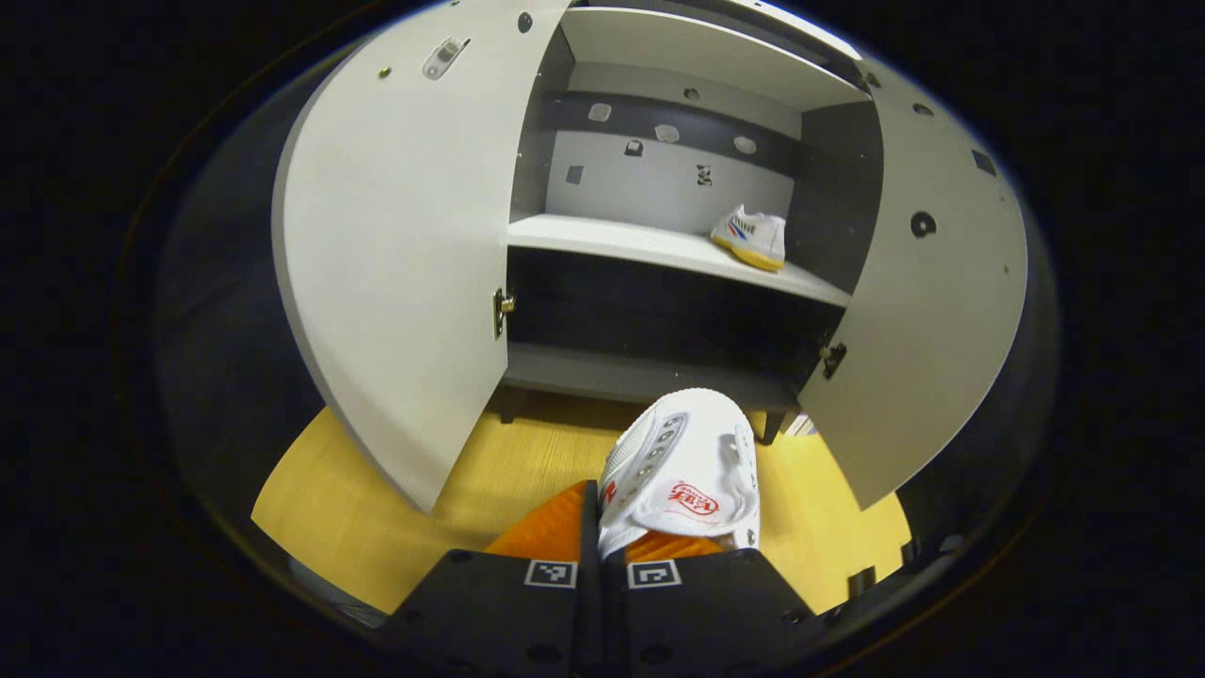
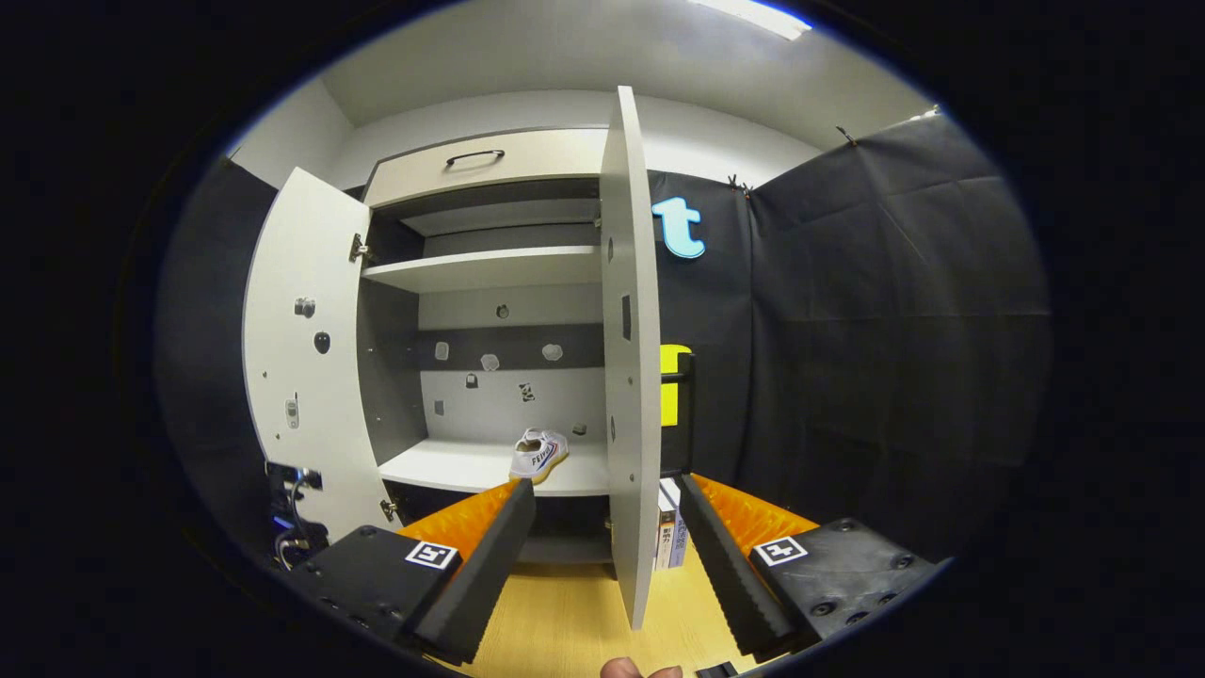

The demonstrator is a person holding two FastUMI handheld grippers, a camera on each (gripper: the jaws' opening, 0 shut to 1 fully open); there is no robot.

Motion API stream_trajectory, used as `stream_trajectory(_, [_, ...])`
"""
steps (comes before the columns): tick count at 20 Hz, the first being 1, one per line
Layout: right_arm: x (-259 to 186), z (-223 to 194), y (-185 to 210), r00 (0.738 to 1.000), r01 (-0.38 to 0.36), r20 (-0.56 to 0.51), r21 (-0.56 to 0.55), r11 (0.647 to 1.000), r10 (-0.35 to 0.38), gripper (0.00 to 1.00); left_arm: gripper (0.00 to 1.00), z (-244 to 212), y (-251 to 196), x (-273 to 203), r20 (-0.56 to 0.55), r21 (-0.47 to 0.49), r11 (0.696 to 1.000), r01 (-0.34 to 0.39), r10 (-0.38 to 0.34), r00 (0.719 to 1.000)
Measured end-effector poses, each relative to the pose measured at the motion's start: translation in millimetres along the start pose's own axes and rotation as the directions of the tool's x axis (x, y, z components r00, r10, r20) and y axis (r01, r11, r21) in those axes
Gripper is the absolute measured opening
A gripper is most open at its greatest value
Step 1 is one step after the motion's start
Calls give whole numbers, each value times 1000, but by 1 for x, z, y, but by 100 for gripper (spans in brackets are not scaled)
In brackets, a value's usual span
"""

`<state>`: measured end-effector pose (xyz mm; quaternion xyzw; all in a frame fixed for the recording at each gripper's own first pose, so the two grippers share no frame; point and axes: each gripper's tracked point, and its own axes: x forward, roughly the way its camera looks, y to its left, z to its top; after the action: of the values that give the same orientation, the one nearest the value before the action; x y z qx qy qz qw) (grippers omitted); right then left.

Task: Grab one shoe with the right hand and put it into the shoe cabinet, grab the other shoe with the left hand and put it into the shoe cabinet; then close the right door with the right hand and the left door with the left hand.

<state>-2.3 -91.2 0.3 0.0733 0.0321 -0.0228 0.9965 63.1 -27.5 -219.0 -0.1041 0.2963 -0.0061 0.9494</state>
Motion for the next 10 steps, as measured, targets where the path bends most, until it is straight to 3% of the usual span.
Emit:
stream_trajectory(5, [2,0,-18,1000,-31,6,-36,999,31,98,5,101,-25,5,102,-44,999,-11,16,995])
stream_trajectory(10, [8,-8,-51,999,-35,-16,-48,998,34,98,5,186,-31,43,167,-145,988,-62,86,982])
